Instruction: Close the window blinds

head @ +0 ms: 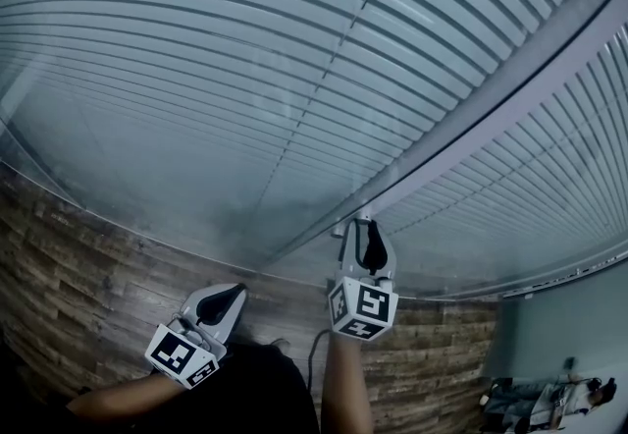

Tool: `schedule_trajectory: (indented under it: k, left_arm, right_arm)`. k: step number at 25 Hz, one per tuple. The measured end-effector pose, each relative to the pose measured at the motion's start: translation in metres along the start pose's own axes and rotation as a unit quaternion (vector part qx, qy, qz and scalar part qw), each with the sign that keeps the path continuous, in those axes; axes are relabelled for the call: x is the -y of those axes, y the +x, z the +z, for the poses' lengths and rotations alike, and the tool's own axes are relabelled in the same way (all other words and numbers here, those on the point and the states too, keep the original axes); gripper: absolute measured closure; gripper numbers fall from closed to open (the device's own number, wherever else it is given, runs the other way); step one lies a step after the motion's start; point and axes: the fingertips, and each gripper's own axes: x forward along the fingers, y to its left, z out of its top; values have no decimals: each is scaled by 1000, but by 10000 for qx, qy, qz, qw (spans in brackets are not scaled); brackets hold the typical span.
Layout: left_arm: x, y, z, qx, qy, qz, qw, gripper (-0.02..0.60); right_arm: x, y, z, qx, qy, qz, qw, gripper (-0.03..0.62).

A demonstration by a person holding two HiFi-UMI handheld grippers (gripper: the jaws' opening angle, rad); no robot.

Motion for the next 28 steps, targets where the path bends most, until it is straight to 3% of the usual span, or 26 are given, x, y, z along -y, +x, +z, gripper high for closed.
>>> schedule_trajectory:
  k: [5, 8, 13, 18, 24, 28]
  left_arm:
    - [9, 14, 8, 41, -136, 54, 9999, 583]
    - [18, 23, 2, 54, -184, 25, 9998, 583]
    - [27, 22, 5, 230, 131, 293, 9992, 583]
    - [43, 42, 2, 198, 205, 317, 9991, 583]
    - [72, 53, 1, 409, 573, 750, 9947, 583]
    - [96, 71, -3, 399, 668, 732, 9943, 583]
  right_arm:
    - [12, -18, 13, 149, 294, 78, 9994, 476]
    - [13, -38, 14, 307, 286, 165, 9990, 592]
    - [3, -75, 0, 428, 40, 399, 9983, 594]
    - [14, -101, -10, 573, -140, 593, 9965, 594]
    - [40, -120, -24, 521, 2, 784, 9956, 594]
    - [58, -132, -21, 617, 79, 888, 9941, 594]
